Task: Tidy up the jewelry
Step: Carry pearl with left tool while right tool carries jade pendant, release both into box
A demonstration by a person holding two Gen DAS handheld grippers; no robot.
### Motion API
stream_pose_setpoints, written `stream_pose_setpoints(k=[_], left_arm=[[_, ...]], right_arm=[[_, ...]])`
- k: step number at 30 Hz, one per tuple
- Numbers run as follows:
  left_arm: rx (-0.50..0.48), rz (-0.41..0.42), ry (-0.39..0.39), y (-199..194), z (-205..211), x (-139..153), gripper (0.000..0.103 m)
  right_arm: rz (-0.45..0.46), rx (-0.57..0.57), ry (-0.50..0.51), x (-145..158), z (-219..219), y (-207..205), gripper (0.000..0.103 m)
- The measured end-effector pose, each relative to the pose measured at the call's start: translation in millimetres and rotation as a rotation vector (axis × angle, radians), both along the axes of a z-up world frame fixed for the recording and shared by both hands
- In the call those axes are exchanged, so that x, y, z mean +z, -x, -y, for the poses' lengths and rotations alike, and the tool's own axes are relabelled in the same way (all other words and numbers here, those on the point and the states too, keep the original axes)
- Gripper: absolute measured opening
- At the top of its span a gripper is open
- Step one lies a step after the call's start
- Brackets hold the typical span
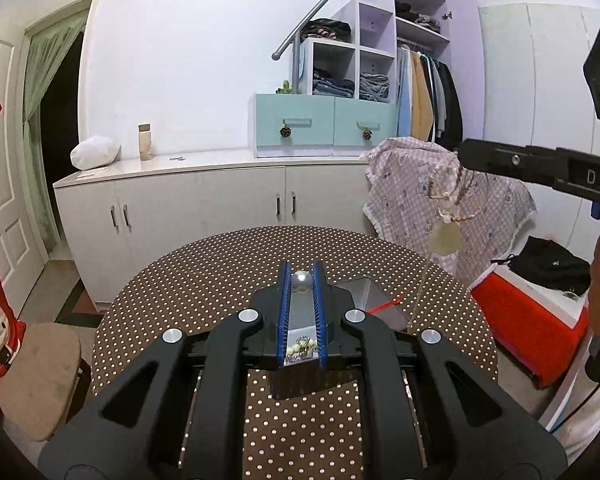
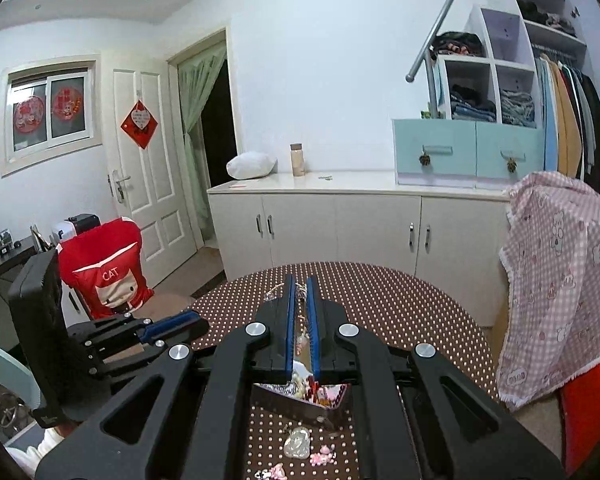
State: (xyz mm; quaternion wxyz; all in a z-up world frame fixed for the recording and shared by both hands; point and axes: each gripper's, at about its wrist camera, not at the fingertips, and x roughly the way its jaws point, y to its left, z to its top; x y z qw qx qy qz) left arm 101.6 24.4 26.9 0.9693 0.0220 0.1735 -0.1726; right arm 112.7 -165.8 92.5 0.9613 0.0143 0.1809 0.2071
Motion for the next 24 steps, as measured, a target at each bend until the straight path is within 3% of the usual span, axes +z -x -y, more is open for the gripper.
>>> stream_pose_setpoints(k=[24], left_arm=[[-0.024, -0.03, 0.018, -48.3, 2.8, 24.8, 0.011]], right_arm=[[0.072, 0.046, 0.006, 37.4, -13.8, -30.0, 0.005]])
